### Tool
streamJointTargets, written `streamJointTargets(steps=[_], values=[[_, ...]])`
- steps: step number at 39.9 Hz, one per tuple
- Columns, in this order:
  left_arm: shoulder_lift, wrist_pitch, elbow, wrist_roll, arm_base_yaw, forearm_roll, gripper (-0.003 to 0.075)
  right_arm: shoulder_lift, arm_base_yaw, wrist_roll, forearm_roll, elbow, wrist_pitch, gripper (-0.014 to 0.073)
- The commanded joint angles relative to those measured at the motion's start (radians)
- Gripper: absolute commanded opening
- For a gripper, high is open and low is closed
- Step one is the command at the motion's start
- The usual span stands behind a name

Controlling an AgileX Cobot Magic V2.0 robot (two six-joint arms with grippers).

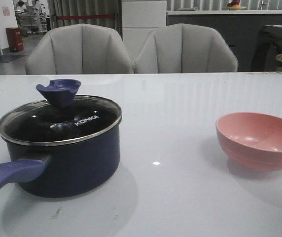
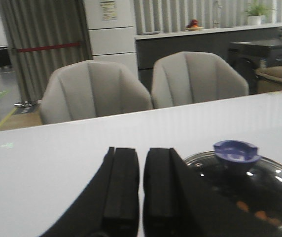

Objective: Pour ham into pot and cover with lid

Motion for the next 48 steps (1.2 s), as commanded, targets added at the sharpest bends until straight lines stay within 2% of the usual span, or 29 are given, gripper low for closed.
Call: streamJointTargets(steps=[1,8,19,26,48], values=[[0.013,-0.173,0.037,-0.091,0.081,-0.007,0.0125,0.009,0.003,-0.004,0.003,-0.028,-0.082,0.0142],[-0.004,-0.196,0.113,-0.143,0.141,-0.007,0.0125,0.009,0.003,-0.004,0.003,-0.028,-0.082,0.0142],[-0.065,-0.171,0.113,-0.143,0.143,0.053,0.0125,0.009,0.003,-0.004,0.003,-0.028,-0.082,0.0142],[-0.067,-0.095,0.113,-0.143,0.143,0.053,0.0125,0.009,0.003,-0.004,0.003,-0.028,-0.082,0.0142],[-0.067,-0.097,0.113,-0.143,0.143,0.053,0.0125,0.009,0.003,-0.004,0.003,-0.028,-0.082,0.0142]])
